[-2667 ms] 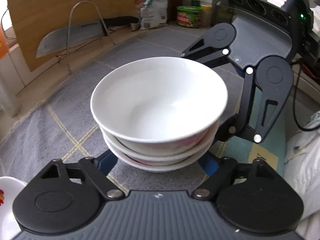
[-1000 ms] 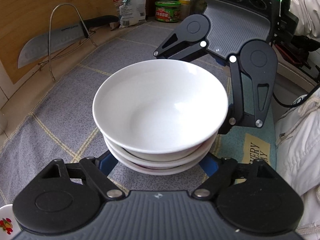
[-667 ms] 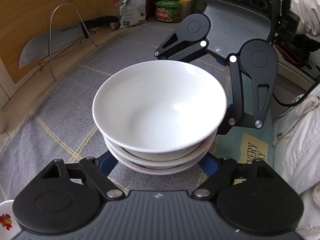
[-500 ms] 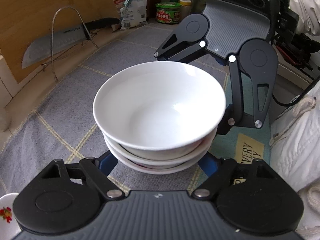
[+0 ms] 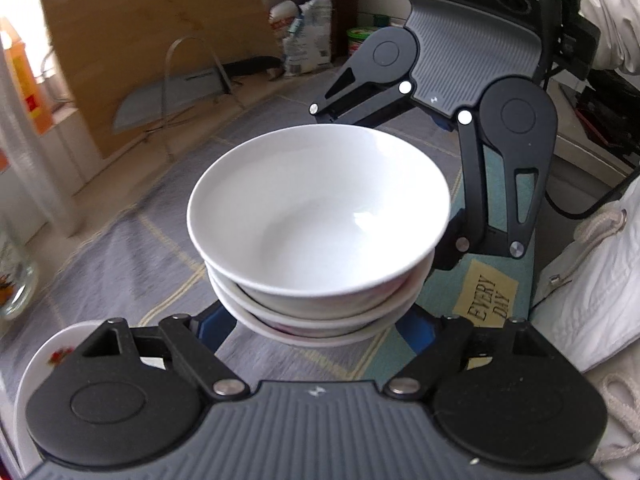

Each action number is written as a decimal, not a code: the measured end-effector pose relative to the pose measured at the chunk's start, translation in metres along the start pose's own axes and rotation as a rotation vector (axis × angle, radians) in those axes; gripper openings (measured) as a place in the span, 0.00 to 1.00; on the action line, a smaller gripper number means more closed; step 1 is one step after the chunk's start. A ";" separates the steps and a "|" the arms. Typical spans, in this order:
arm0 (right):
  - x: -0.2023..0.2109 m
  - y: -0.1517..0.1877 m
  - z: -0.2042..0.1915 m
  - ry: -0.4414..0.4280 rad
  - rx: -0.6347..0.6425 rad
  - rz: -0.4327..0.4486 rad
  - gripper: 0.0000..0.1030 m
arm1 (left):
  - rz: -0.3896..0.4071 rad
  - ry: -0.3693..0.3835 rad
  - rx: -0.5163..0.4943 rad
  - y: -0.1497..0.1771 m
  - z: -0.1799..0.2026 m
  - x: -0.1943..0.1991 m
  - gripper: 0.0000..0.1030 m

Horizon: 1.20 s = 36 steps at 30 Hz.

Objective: Organize plates and bowls
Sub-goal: 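Lift and carry the bowl stack with both tools toward the plate stack, then lower the bowl stack onto the fruit-decal plates and open both tools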

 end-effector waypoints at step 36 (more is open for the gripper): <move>-0.105 -0.147 0.008 -0.020 0.217 -0.078 0.81 | -0.002 -0.199 0.149 0.094 -0.128 0.040 0.83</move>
Point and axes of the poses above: each gripper's, at about its wrist camera, not at the fingertips, and x roughly against the way its jaws point, z to its right, y to its underside, the point moved 9 cm from there along -x, roughly the way its jaws point, and after that the axes turned 12 degrees about -y, right-handed, at the moved point
